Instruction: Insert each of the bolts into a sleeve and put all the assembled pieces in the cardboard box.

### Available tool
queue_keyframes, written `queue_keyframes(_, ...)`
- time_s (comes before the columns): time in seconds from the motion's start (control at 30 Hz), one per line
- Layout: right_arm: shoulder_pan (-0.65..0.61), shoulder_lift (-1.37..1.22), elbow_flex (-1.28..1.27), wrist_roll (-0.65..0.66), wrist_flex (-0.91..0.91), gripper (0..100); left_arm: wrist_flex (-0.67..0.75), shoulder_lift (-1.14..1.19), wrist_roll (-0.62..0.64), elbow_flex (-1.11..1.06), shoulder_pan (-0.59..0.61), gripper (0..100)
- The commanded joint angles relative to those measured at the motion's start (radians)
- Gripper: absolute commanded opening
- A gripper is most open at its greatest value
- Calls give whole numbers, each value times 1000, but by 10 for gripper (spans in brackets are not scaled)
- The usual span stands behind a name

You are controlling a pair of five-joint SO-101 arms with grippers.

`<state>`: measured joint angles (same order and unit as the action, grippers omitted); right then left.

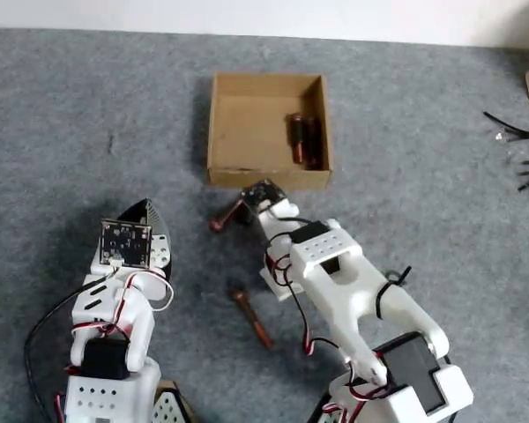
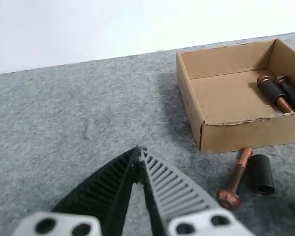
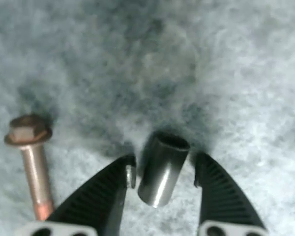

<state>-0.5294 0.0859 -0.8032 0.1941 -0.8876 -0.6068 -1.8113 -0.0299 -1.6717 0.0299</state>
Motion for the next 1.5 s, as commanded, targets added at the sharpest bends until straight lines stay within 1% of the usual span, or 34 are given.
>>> queue_keyframes(0.0,12,-5,-10,-66,45,182,28,-10,3,2,-4,11)
queue_keyframes(0.1,12,-5,-15,-80,61,141,28,-10,3,2,-4,11)
queue_keyframes(0.23,15,-7,-13,-78,62,15,28,-10,3,2,-2,11)
queue_keyframes(0.27,16,-7,-12,-77,62,0,28,-10,3,2,-2,11)
queue_keyframes(0.43,19,2,-16,-75,62,3,28,-10,3,2,-2,11)
queue_keyframes(0.53,65,51,-15,-75,56,3,28,-10,3,5,-2,11)
queue_keyframes(0.7,173,302,-48,-74,62,3,25,-7,3,10,-1,11)
queue_keyframes(0.8,188,446,-151,-69,93,3,21,-5,5,24,-2,11)
queue_keyframes(0.9,205,567,-251,-31,131,3,11,31,5,64,-2,11)
queue_keyframes(1.0,236,691,-331,-26,162,3,15,163,5,125,-4,11)
queue_keyframes(1.1,251,805,-401,-26,188,3,35,378,2,237,-12,12)
queue_keyframes(1.13,251,840,-424,-26,196,3,51,469,-25,278,-25,21)
queue_keyframes(1.27,248,952,-516,-26,249,3,81,839,-169,421,-137,81)
queue_keyframes(1.37,248,1006,-575,-26,289,3,81,1079,-204,521,-202,94)
queue_keyframes(1.4,251,1018,-587,-25,289,3,81,1142,-206,547,-226,95)
queue_keyframes(1.47,252,1032,-599,-25,289,3,77,1234,-252,581,-275,95)
